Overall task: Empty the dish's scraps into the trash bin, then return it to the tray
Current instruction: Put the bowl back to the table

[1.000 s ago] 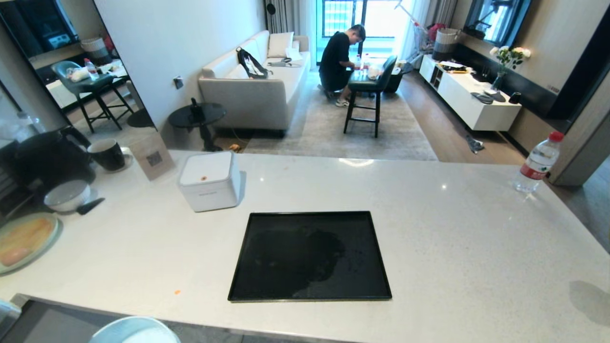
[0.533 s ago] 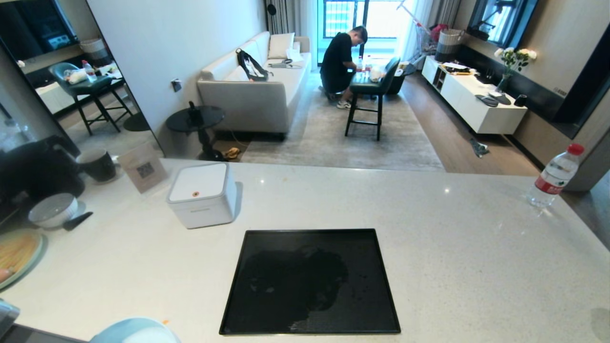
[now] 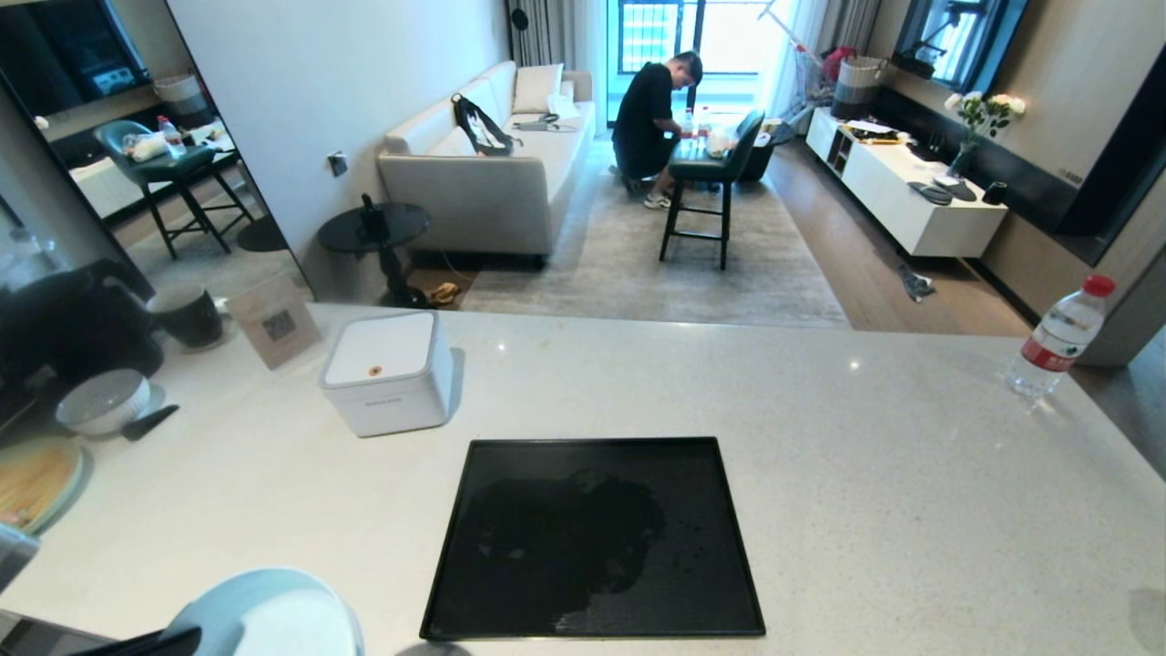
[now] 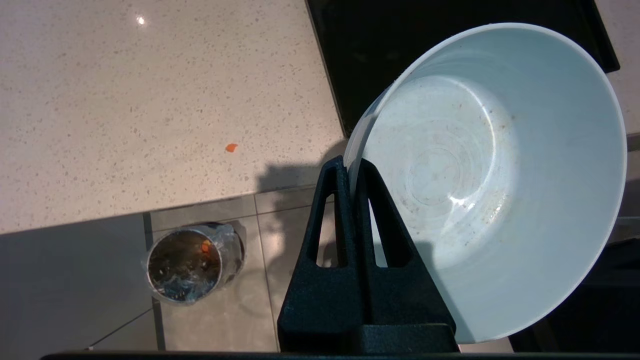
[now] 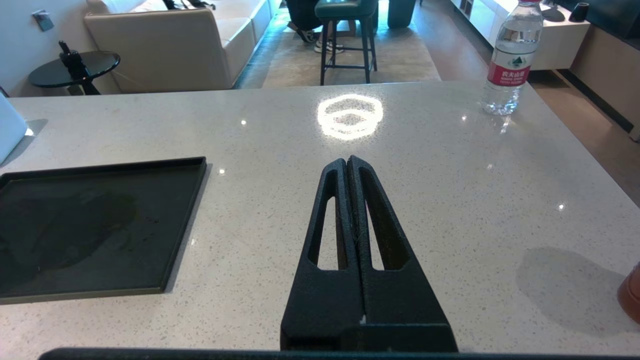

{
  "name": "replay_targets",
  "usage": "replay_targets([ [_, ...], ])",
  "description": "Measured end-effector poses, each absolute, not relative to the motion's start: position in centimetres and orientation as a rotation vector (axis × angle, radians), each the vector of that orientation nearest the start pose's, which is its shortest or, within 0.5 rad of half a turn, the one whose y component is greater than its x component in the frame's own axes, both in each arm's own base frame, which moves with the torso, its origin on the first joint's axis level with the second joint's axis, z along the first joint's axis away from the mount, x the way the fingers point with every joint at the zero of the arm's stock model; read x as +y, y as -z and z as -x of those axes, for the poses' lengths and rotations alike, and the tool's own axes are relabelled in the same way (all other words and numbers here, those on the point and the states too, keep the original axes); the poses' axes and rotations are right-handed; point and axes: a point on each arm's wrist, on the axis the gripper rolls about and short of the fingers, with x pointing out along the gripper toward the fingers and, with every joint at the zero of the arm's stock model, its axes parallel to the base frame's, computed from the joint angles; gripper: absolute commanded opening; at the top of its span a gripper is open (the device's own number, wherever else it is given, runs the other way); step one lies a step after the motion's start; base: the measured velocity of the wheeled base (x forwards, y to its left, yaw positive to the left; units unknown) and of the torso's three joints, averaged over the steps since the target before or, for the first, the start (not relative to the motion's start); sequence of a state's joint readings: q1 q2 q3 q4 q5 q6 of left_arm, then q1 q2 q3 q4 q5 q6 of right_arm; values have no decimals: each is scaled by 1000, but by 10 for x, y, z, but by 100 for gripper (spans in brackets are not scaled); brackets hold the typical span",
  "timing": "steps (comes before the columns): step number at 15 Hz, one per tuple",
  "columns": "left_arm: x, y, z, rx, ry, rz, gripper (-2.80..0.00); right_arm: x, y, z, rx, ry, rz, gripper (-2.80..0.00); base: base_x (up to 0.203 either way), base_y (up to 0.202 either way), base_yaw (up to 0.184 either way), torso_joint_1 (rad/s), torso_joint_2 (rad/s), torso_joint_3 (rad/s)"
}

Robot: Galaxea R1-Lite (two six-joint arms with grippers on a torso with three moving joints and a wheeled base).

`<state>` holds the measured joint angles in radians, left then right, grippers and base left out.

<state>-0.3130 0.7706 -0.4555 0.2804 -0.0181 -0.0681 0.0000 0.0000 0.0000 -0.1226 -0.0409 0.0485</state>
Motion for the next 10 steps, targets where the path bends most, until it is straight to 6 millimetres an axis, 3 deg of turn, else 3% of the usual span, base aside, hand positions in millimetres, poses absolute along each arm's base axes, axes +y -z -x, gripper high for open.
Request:
replay_targets([
  [5,-35,-190,-86,639,396,-56,-280,-1,-88,24,-124,38,-51,-280,0,0,0,0,0,0],
  [10,-64,-193,-127,621,475,-80,-280,-1,-88,24,-124,38,-51,-280,0,0,0,0,0,0],
])
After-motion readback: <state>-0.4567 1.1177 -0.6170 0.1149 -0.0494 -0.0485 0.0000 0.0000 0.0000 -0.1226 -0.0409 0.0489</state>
